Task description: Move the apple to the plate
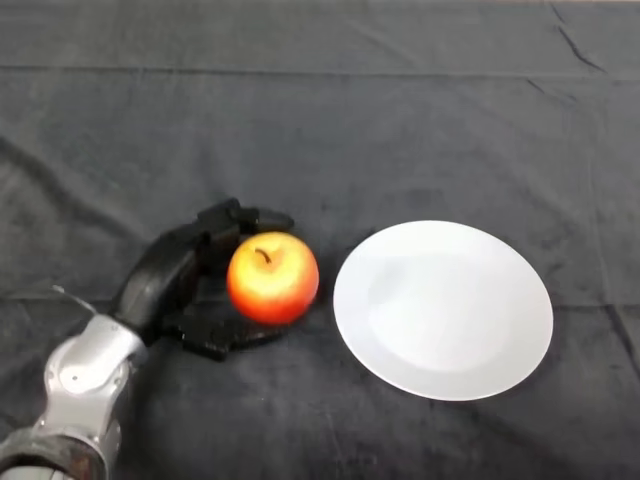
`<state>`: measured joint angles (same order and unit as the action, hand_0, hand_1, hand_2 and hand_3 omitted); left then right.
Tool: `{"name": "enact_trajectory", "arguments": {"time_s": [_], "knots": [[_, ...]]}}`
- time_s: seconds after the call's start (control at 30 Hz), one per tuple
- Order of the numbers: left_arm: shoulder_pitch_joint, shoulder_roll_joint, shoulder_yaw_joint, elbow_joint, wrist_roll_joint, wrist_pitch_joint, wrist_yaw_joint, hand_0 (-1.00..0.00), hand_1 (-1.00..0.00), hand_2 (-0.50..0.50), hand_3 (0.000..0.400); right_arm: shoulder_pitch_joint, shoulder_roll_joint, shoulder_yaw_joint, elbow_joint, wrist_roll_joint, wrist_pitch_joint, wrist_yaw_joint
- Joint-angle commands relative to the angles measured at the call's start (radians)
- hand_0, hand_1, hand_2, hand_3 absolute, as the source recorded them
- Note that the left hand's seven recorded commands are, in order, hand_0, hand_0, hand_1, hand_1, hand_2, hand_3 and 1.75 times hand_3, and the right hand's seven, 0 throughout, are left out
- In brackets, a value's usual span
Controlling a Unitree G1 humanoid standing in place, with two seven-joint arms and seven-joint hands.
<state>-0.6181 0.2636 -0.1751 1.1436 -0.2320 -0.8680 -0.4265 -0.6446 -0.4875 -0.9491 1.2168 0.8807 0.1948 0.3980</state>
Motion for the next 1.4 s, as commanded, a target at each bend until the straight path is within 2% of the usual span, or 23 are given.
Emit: {"name": "enact_trajectory", "arguments": {"time_s": [0.03, 0.47, 0.77, 1.0, 1.4], "knots": [[-0.058, -0.007, 0.028, -0.007, -0.017, -0.037, 0.012, -1.00, -1.00, 0.00, 0.400, -0.014, -0.018, -0.0025, -0.004, 0.0184, -0.007, -0.0002], [-0.159, -0.125, -0.084, 0.008, 0.021, -0.069, 0.107, -1.00, -1.00, 0.00, 0.400, -0.015, -0.018, -0.0029, -0.003, 0.0185, -0.008, 0.0006], [-0.186, -0.142, -0.220, 0.004, 0.015, -0.068, 0.139, -1.00, -1.00, 0.00, 0.400, -0.015, -0.019, -0.0031, -0.001, 0.0186, -0.008, 0.0011], [-0.188, -0.143, -0.336, -0.005, 0.035, -0.023, 0.178, -1.00, -1.00, 0.00, 0.400, -0.016, -0.019, -0.0033, -0.001, 0.0186, -0.008, 0.0015], [-0.172, -0.126, -0.519, -0.039, 0.080, 0.093, 0.235, -1.00, -1.00, 0.00, 0.400, -0.016, -0.019, -0.0034, 0.000, 0.0185, -0.008, 0.0018]]}}
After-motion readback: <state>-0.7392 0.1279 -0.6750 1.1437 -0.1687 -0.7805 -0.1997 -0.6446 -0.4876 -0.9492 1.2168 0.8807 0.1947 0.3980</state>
